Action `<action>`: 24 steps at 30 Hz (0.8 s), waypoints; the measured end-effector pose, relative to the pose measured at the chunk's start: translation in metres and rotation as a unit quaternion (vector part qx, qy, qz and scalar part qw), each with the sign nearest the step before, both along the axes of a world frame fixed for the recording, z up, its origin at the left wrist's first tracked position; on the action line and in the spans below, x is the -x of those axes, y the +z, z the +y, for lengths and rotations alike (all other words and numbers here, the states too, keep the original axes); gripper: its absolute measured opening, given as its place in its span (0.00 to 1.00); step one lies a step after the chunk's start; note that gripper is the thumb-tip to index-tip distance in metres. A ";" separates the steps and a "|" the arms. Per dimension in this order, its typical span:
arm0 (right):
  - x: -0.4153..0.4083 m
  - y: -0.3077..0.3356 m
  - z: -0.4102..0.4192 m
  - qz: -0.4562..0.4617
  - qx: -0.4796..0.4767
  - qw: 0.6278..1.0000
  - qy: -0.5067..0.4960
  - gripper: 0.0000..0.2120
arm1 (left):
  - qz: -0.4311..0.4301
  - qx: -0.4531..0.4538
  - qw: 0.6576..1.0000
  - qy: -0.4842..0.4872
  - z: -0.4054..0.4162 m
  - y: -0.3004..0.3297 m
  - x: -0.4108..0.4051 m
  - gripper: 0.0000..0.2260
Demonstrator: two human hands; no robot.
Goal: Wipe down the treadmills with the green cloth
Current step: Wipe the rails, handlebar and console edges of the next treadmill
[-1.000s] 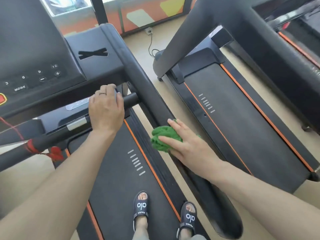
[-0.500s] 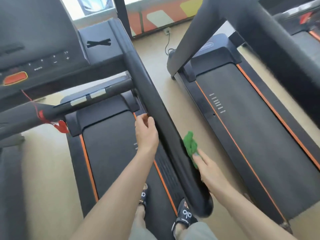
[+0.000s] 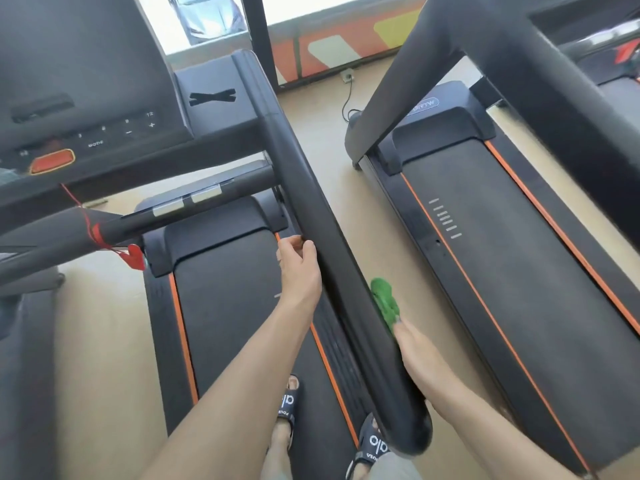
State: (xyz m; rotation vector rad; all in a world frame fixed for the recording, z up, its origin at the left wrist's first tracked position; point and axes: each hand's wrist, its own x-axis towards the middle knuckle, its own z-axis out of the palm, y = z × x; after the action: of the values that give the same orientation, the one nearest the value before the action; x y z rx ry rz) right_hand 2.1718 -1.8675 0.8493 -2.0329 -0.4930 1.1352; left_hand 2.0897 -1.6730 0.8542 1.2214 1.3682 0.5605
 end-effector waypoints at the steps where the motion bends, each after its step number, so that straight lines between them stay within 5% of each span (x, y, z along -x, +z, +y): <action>1: 0.002 0.004 -0.007 -0.002 0.009 1.000 -0.001 0.19 | -0.009 0.009 1.000 0.003 0.000 0.000 0.000 0.06; 6: -0.028 0.017 0.120 0.047 -0.051 0.997 0.020 0.22 | -0.052 0.045 0.998 0.008 0.002 -0.009 0.005 0.08; 9: -0.044 0.007 0.203 -0.017 -0.099 0.995 0.023 0.26 | -0.107 0.093 0.990 0.011 0.007 -0.017 0.010 0.13; 13: -0.031 0.005 0.157 -0.097 -0.154 0.980 0.079 0.19 | -0.133 0.117 0.984 0.023 0.014 -0.018 0.013 0.14; 18: 0.009 0.027 0.019 -0.228 -0.162 0.940 0.194 0.29 | -0.148 0.148 0.977 0.038 0.014 -0.012 0.015 0.15; 24: -0.021 0.024 0.136 -0.302 -0.183 0.900 0.255 0.19 | -0.206 0.212 0.955 0.021 0.020 -0.012 0.022 0.18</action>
State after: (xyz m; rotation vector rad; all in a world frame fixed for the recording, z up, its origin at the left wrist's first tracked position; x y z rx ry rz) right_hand 2.1929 -1.7316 0.8735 -1.9296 -1.5029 0.5788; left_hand 2.0678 -1.6530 0.8421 0.6814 1.0850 0.4859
